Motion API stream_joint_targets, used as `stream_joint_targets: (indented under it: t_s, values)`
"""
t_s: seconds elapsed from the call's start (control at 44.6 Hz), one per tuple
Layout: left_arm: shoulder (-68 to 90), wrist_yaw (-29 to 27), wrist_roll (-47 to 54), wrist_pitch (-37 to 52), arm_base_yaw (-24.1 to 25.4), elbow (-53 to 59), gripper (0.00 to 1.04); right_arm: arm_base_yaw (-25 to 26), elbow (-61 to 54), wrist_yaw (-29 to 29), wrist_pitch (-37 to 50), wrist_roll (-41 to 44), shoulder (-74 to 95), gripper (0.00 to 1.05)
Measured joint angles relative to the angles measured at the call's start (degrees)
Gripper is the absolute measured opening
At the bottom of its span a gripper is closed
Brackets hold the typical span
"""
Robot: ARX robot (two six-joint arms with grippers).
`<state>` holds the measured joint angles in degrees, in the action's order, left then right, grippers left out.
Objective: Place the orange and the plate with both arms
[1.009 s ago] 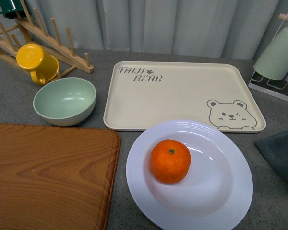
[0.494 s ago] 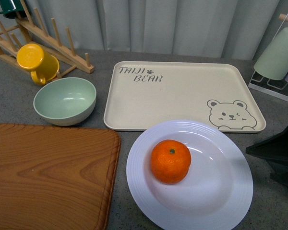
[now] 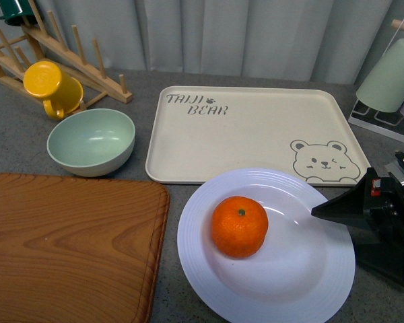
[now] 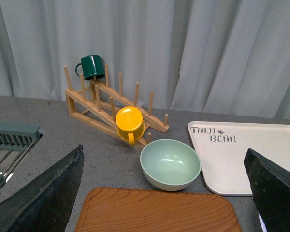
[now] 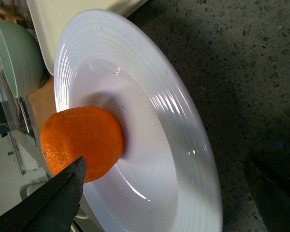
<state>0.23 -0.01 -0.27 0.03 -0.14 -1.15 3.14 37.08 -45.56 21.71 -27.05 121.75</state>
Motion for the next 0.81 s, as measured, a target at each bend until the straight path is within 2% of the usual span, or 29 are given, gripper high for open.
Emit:
stream_joint_targets:
  t_s: [0.426,0.673,0.808]
  values:
    - [0.0,0.0,0.0,0.0,0.0,0.0,0.98,-1.2,1.5,-2.1,2.7,-3.2,2.7,0.95]
    - [0.0,0.0,0.0,0.0,0.0,0.0,0.98,-1.8,1.4,-2.2,2.4,-2.8,3.4,0.47]
    - [0.0,0.0,0.0,0.0,0.0,0.0,0.98,-1.8,1.4,-2.2,1.3,-2.1,4.3,0.24]
